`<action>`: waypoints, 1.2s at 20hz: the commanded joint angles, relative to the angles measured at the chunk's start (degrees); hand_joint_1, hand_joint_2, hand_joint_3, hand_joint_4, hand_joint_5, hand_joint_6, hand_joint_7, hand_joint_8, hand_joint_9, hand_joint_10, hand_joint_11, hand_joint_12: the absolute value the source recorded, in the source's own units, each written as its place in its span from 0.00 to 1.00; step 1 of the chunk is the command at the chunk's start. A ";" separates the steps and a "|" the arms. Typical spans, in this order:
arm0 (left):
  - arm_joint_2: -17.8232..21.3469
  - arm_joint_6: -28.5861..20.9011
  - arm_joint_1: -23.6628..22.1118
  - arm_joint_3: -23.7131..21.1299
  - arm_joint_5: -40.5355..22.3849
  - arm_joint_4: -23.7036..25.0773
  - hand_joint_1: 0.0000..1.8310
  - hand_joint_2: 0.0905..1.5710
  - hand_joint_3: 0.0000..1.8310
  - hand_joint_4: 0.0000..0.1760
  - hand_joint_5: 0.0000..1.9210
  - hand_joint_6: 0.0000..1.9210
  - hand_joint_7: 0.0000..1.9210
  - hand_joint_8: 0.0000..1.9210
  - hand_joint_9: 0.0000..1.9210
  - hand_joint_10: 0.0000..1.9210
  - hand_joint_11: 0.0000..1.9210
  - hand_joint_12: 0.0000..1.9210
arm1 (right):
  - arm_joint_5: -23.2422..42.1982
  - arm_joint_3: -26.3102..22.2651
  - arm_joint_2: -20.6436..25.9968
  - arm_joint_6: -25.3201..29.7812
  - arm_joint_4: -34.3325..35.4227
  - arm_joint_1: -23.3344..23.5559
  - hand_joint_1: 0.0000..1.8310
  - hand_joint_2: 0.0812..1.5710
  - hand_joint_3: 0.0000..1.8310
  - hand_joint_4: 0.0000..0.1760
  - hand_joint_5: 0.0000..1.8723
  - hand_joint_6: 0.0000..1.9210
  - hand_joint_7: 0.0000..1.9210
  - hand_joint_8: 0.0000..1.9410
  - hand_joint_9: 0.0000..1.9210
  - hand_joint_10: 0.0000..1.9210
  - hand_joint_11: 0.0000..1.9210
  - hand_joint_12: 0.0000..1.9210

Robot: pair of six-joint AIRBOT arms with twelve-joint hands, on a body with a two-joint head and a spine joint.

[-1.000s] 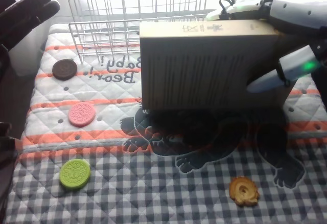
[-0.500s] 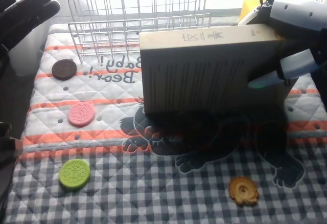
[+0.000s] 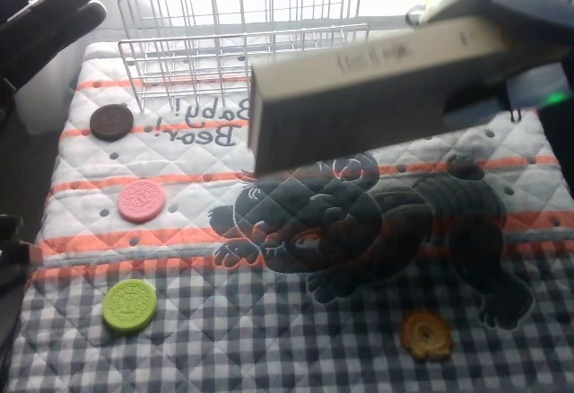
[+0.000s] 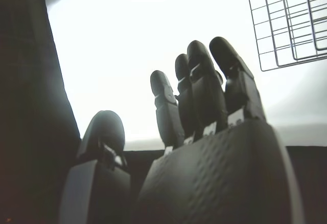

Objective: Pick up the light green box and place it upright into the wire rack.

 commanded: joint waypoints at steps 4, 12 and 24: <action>0.80 -0.38 0.91 -0.75 -9.17 -1.04 0.24 0.74 0.00 0.53 0.30 0.00 0.24 0.00 0.24 0.00 0.00 0.44 | 6.08 0.89 0.24 0.12 2.39 4.05 0.62 0.72 0.00 0.00 0.49 0.56 0.72 0.00 0.82 0.01 0.71 0.36; 0.89 -0.38 2.07 -1.03 -10.28 -1.92 0.25 0.74 0.00 0.48 0.31 0.00 0.25 0.00 0.26 0.00 0.00 0.50 | 3.69 5.07 -2.79 0.12 2.22 11.34 0.63 0.71 0.00 0.00 0.50 0.53 0.75 0.00 0.84 0.00 0.74 0.30; 0.14 -0.38 1.51 -0.39 -9.34 -1.98 0.27 0.74 0.00 0.37 0.32 0.00 0.25 0.00 0.26 0.00 0.00 0.51 | -1.54 10.00 -8.65 0.12 -0.39 19.22 0.62 0.73 0.00 0.00 0.47 0.58 0.75 0.00 0.85 0.00 0.76 0.30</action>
